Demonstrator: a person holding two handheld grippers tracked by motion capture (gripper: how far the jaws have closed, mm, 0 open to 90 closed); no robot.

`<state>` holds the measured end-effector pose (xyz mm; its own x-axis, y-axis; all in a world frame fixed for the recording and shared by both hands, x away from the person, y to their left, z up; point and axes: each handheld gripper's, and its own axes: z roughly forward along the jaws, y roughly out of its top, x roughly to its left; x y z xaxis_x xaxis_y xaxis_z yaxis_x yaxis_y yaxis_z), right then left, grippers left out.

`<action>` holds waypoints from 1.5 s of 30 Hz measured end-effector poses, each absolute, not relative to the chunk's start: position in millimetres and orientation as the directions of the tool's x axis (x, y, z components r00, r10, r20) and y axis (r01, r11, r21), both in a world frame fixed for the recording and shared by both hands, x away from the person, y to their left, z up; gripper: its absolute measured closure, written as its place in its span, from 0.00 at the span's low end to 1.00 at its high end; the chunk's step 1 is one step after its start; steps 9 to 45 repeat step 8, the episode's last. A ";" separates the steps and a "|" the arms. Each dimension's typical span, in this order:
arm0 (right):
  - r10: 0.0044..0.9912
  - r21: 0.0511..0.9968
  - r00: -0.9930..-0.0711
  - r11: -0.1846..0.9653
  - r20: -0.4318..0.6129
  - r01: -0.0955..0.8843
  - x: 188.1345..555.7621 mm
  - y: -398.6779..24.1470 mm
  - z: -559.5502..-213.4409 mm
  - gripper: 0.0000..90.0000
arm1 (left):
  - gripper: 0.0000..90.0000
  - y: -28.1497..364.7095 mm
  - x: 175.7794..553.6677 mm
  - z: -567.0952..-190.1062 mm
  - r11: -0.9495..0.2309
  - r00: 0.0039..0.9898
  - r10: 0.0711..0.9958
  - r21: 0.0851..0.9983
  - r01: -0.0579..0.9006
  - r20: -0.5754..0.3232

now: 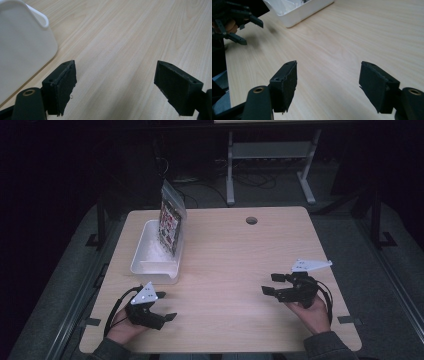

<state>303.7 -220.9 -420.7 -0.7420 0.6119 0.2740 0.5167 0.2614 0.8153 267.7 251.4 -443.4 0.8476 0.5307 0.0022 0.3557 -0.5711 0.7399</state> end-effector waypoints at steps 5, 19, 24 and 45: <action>0.628 0.803 -0.728 0.267 0.275 0.533 291.5 -220.9 -430.2 0.34 | 0.19 250.3 267.5 -443.6 -0.577 0.852 0.524 0.737 0.352 0.003; 0.640 0.800 -0.722 0.273 0.263 0.534 284.7 -217.9 -430.7 0.34 | 0.19 249.6 266.8 -443.5 -0.578 0.853 0.522 0.738 0.349 0.005; 0.640 0.800 -0.722 0.273 0.263 0.534 284.7 -217.9 -430.7 0.34 | 0.19 249.6 266.8 -443.5 -0.578 0.853 0.522 0.738 0.349 0.005; 0.640 0.800 -0.722 0.273 0.263 0.534 284.7 -217.9 -430.7 0.34 | 0.19 249.6 266.8 -443.5 -0.578 0.853 0.522 0.738 0.349 0.005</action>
